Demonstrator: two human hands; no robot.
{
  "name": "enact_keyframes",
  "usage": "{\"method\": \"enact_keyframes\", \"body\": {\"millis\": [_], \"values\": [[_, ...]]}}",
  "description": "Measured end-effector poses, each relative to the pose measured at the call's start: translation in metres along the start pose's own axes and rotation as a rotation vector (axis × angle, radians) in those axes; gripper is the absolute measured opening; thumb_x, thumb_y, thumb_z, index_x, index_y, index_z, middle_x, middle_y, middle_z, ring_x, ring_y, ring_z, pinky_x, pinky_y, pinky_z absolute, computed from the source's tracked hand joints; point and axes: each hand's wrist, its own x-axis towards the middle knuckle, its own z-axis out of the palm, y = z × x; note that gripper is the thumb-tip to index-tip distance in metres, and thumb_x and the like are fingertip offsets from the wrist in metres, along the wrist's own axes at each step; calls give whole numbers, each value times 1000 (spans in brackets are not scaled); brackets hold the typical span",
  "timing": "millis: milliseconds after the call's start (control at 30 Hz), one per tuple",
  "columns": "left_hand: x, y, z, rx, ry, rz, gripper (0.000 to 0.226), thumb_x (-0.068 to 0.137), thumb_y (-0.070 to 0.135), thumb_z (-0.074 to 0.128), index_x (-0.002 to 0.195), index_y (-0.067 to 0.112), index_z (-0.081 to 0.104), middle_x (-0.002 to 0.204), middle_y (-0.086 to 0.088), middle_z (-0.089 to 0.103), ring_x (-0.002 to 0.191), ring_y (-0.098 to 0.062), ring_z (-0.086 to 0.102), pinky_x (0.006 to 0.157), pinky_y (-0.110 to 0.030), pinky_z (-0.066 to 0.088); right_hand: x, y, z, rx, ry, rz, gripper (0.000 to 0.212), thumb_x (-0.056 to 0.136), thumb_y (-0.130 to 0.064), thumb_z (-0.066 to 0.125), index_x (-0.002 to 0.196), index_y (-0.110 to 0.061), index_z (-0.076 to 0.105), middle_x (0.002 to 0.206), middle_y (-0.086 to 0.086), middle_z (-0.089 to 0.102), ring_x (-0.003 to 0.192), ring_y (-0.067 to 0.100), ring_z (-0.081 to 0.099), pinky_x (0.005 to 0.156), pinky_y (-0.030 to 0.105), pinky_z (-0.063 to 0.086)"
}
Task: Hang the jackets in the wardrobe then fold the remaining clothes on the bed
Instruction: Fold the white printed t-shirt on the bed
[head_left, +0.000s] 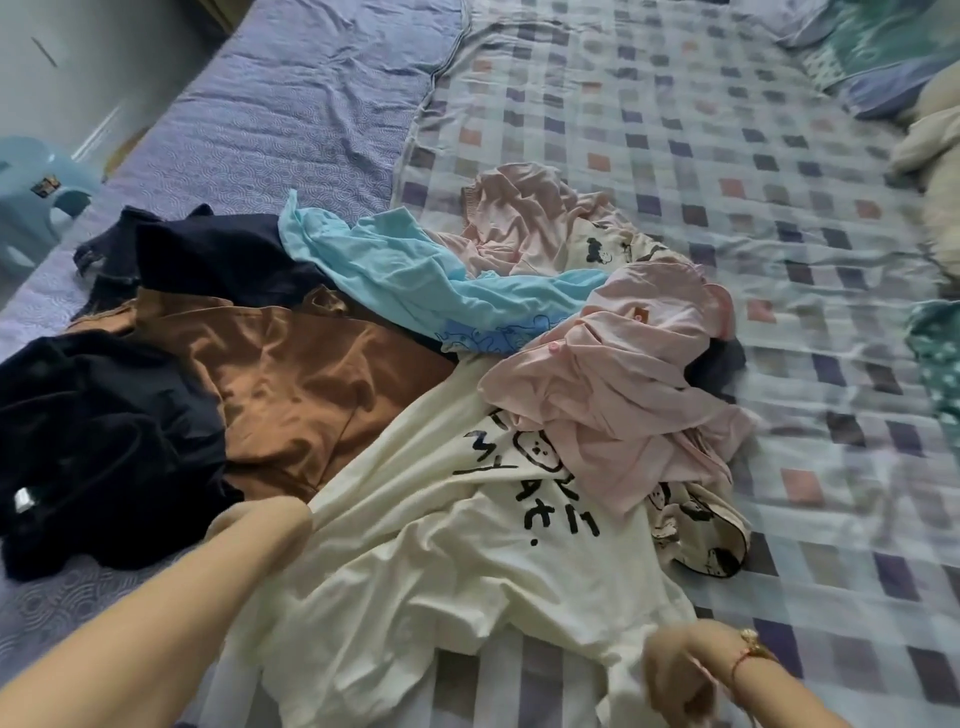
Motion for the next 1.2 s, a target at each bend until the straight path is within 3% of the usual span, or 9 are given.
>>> {"method": "enact_keyframes", "body": {"millis": [100,300,534,634,734,834,968,1101,1201], "values": [[-65,12,-35,-151,155,315,48,82,24,48,129,14,51,119,-8,56,108,-25,56,98,-33,42,19,8,-19,496,296,-129,21,91,-14,54,112,-8,57,106,12,64,70,9,54,57,14,46],[-109,61,-81,-562,613,549,35,88,18,42,121,10,45,123,-12,51,111,-28,51,91,-38,45,40,-7,-119,379,1135,-172,67,90,-18,57,147,-24,21,140,11,28,125,27,40,107,38,32],[-121,106,-169,-1341,485,689,91,83,36,67,147,7,9,148,-14,31,132,-29,37,105,-35,33,91,7,-184,-32,1076,70,112,82,-54,61,139,-28,-32,150,29,3,129,39,32,92,44,45],[-108,121,-217,-1848,178,605,107,70,43,77,145,6,10,141,-10,38,125,-29,44,105,-40,38,109,16,-206,-150,1154,117,94,80,-23,67,144,-15,-1,122,22,49,92,31,62,62,34,49],[-100,135,-263,-2127,-4,484,84,74,29,77,139,5,30,122,-6,51,107,-26,57,80,-35,52,112,31,-240,-98,1115,2,49,92,-11,42,140,-15,29,122,8,56,98,29,64,73,36,49],[-103,135,-323,-2136,-211,663,39,84,13,64,120,5,53,89,-10,68,66,-20,66,42,-27,53,97,52,-288,121,1302,-92,39,93,-5,41,132,-9,47,122,14,55,93,35,63,74,39,49],[-149,121,-433,-2164,-287,1036,6,89,16,57,89,10,60,62,-6,67,48,-17,65,49,-29,55,76,72,-383,-23,1839,-44,14,77,9,53,84,3,63,76,24,63,53,33,62,47,30,48],[-176,109,-483,-1857,233,1385,9,93,29,53,96,21,55,84,8,56,67,-6,53,67,-21,40,57,81,-463,-10,1818,131,46,86,-2,47,133,-3,45,129,37,44,103,45,57,78,45,50],[-130,144,-431,-1189,685,1061,69,81,46,64,138,16,37,129,-3,51,115,-17,51,97,-32,42,52,76,-472,113,1585,118,88,84,-23,62,150,-7,4,151,32,0,141,44,5,117,47,9]]}}
